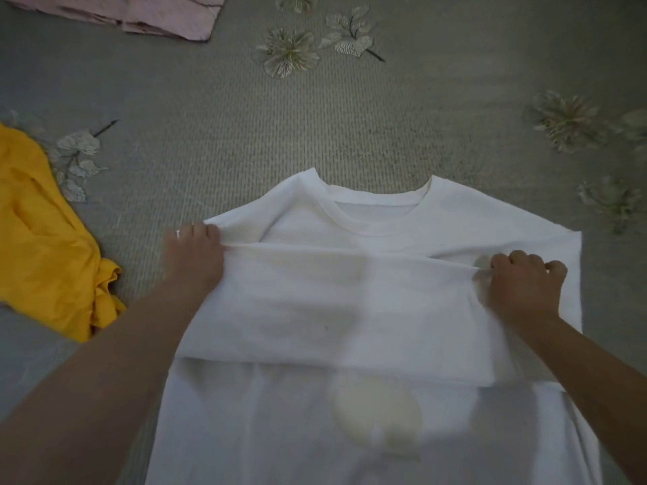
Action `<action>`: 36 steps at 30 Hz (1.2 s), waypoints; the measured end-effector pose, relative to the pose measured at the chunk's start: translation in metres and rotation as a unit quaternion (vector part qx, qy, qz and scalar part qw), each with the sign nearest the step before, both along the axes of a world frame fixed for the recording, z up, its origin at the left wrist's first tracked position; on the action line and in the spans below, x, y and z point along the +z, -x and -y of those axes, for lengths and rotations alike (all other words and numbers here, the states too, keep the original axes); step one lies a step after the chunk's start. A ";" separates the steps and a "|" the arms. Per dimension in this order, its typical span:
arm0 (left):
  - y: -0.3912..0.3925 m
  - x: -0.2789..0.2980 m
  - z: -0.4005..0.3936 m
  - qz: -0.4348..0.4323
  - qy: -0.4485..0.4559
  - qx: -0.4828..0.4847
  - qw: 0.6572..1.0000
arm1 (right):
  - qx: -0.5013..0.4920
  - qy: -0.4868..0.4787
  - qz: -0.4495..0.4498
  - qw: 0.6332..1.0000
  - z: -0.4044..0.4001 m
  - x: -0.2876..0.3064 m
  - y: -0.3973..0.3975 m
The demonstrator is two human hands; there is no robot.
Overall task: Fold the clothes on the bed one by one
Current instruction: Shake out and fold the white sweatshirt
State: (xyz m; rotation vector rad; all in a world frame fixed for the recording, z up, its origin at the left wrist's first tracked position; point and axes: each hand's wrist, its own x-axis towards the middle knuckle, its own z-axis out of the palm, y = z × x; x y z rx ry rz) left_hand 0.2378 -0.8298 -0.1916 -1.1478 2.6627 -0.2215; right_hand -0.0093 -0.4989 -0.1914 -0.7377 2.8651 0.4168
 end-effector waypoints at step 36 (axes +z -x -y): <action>-0.272 -0.004 -0.363 0.108 -0.329 -0.163 0.924 | 0.280 0.014 0.240 0.930 -0.223 -0.008 -0.344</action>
